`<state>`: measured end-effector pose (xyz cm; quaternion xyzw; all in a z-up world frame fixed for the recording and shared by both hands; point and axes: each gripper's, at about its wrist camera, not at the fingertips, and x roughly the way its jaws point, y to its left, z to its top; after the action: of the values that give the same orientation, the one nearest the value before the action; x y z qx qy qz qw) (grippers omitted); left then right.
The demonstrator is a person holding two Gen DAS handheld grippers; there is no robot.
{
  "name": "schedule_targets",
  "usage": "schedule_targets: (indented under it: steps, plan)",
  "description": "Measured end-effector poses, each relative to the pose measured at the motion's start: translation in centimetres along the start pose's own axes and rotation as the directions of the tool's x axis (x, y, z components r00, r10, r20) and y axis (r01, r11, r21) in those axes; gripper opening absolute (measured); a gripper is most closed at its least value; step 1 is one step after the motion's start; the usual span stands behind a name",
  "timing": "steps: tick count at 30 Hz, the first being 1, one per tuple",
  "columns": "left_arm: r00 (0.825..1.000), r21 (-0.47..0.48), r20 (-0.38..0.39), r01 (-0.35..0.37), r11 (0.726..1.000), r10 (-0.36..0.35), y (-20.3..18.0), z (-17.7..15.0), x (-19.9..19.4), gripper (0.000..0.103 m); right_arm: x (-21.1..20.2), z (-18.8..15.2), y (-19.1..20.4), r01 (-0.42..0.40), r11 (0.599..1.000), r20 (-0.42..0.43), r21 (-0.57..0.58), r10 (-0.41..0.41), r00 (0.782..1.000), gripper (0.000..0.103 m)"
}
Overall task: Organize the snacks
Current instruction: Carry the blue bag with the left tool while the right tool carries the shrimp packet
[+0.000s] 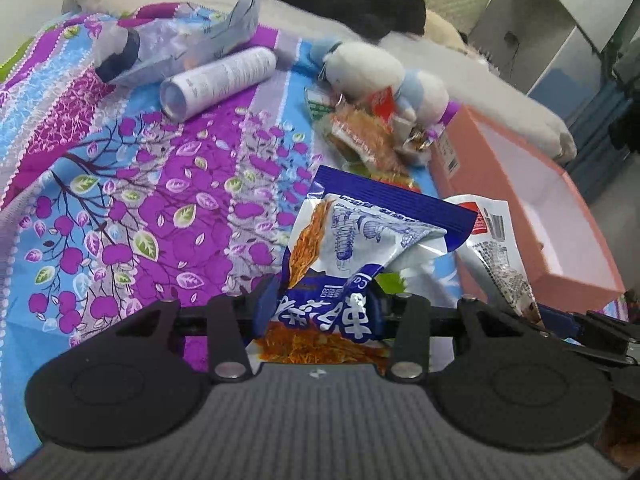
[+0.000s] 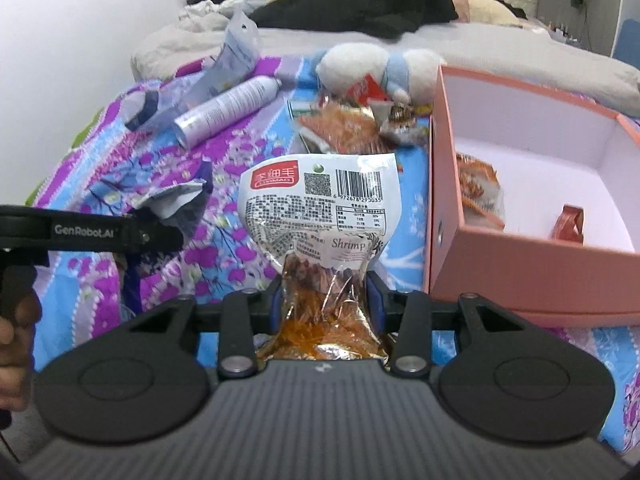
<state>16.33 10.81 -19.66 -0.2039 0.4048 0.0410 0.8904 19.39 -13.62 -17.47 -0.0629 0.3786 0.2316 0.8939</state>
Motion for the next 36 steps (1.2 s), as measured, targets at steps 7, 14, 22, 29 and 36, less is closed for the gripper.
schedule_targets:
  steps: [7,14,22,29,36]
  plan:
    - [0.999,-0.003,0.05,0.007,1.0,-0.007,-1.2,0.8,-2.9,0.05,-1.9,1.2,0.1,-0.002,1.0,0.052,0.003,0.001,0.999,0.043]
    - [0.994,0.009,0.097,0.042,0.999,-0.043,-3.1,1.7,-5.5,0.05,-4.3,1.9,0.2,0.01,1.0,0.11,0.011,-0.011,0.994,0.043]
    - [0.987,0.051,0.136,0.086,0.995,-0.092,-6.1,2.5,-7.9,0.049,-7.2,2.1,-0.4,0.043,0.998,0.169,0.039,-0.049,0.984,0.043]
    - [0.981,0.104,0.135,0.129,0.986,-0.143,-9.2,2.3,-9.0,0.048,-9.8,1.5,-2.0,0.083,0.993,0.206,0.086,-0.1,0.973,0.043]
    - [0.974,0.153,0.093,0.193,0.969,-0.208,-12.8,1.4,-8.6,0.048,-12.0,0.5,-4.0,0.144,0.978,0.216,0.148,-0.174,0.961,0.043]
